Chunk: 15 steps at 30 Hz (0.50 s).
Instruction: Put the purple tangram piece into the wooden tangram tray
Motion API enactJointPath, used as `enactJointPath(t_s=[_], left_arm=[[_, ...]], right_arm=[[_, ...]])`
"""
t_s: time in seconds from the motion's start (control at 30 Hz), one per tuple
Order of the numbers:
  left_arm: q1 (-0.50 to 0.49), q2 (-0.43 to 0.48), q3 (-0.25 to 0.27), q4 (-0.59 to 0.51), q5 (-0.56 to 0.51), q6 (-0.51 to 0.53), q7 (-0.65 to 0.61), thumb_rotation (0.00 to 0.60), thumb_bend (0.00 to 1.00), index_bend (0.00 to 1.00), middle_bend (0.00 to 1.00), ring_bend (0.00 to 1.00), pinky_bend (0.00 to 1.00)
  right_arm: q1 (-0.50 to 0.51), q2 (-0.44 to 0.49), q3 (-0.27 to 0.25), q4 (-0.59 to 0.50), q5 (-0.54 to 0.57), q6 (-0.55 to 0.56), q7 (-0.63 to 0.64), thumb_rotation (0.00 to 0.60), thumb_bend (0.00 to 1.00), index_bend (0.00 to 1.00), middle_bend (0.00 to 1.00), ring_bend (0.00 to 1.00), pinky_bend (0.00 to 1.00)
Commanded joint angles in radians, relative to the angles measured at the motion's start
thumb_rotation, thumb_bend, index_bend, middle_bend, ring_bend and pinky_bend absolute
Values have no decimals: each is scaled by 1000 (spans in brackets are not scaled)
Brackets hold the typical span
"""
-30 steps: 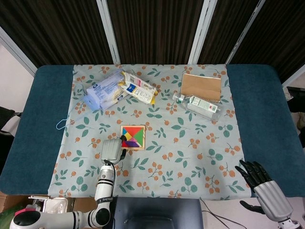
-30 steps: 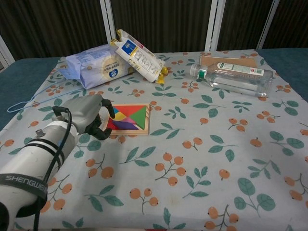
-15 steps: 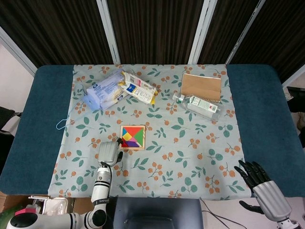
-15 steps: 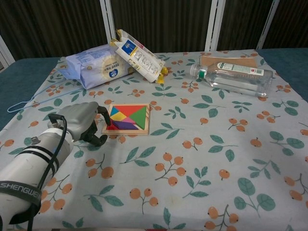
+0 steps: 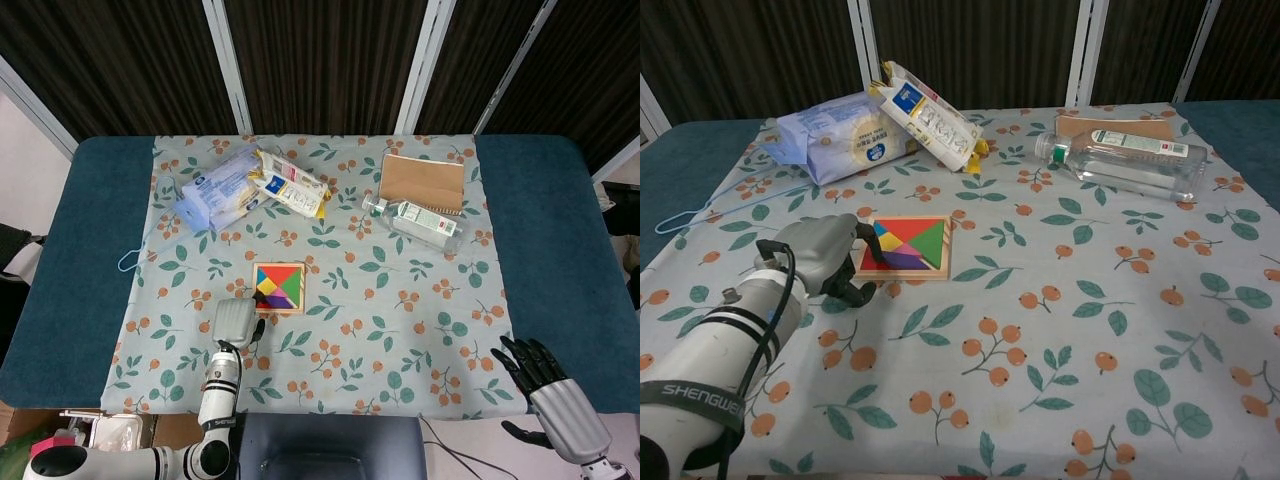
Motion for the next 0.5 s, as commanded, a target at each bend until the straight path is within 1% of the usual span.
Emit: enactJointPath(t_s=[0.03, 0.5], left_arm=[[-3, -9, 1, 7, 1, 1, 4, 600, 383, 396, 1000, 1000, 1000], [-9, -40, 5, 9, 20, 8, 18, 600, 383, 395, 1000, 1000, 1000]], right_arm=[[0, 0, 0, 0, 0, 1, 1, 600, 160, 0, 0, 0, 0], [-2, 6, -2, 4, -5, 10, 14, 600, 160, 0, 0, 0, 0]])
